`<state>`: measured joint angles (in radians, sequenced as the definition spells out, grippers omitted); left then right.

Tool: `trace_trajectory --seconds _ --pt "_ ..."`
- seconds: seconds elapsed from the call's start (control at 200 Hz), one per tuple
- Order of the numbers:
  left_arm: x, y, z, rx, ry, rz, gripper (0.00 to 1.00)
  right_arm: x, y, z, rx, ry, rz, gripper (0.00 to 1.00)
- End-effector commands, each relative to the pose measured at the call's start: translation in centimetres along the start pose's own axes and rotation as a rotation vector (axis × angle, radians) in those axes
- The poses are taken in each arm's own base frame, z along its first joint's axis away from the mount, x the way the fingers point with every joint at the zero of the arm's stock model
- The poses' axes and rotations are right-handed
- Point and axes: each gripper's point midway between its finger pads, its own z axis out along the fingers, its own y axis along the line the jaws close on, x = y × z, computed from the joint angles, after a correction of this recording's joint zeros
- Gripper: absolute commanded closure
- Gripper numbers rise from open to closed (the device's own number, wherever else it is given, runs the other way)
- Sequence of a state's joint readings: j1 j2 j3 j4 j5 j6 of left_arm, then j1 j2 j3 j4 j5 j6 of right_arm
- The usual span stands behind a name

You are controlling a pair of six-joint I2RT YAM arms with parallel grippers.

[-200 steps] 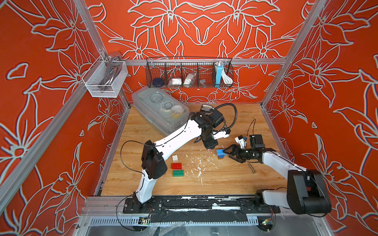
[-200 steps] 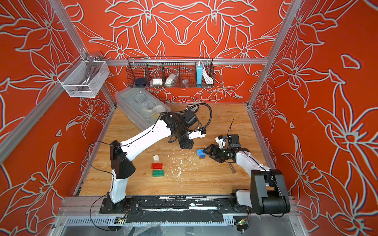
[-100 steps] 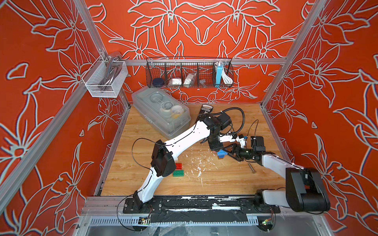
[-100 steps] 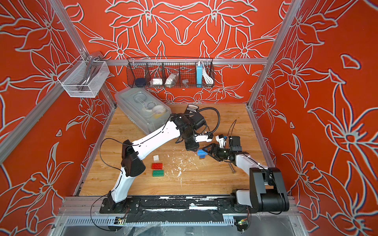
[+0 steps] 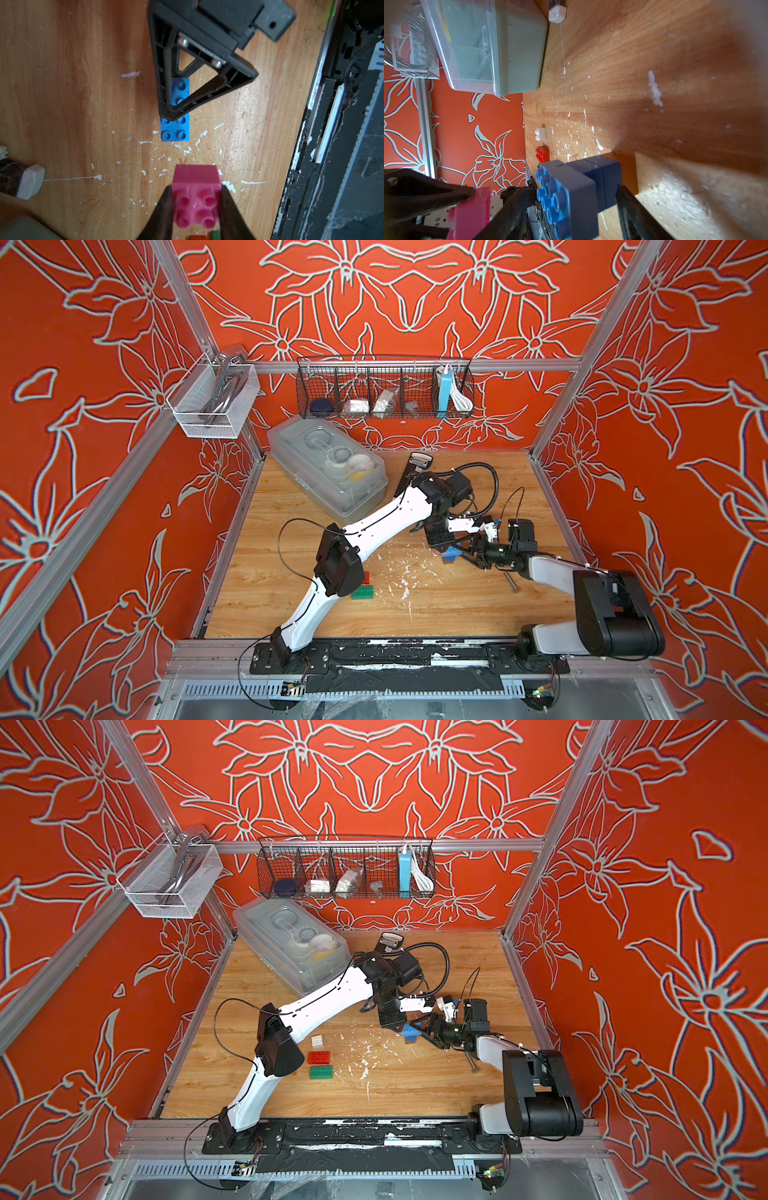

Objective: Assemble a spoon with lego
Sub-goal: Assemble the lego brick with the lego brick.

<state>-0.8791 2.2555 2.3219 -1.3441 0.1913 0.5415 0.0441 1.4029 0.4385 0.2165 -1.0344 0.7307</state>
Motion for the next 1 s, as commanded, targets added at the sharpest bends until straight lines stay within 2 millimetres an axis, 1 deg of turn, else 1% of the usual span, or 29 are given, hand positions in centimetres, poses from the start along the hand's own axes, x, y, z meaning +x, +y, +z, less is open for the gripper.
trace_trajectory --seconds 0.0,0.125,0.25,0.35,0.721,0.991 --pt "0.1 0.1 1.0 0.005 0.025 0.006 1.00 0.4 0.0 0.2 -0.033 0.012 0.012 0.31" --pt "0.0 0.5 1.4 -0.008 0.024 0.001 1.00 0.4 0.0 0.3 -0.043 0.014 0.020 0.33" --pt "-0.3 0.9 1.3 -0.030 0.011 -0.001 1.00 0.5 -0.1 0.4 -0.045 0.019 0.023 0.35" --pt "-0.6 0.9 1.5 -0.023 -0.002 0.004 1.00 0.5 -0.1 0.4 -0.045 0.019 0.024 0.36" --pt "-0.1 1.4 3.2 -0.030 0.039 0.008 1.00 0.7 -0.3 0.5 -0.039 0.026 0.026 0.40" --pt "-0.3 1.6 3.7 -0.025 0.038 0.007 1.00 0.8 -0.6 0.5 -0.034 0.030 0.032 0.41"
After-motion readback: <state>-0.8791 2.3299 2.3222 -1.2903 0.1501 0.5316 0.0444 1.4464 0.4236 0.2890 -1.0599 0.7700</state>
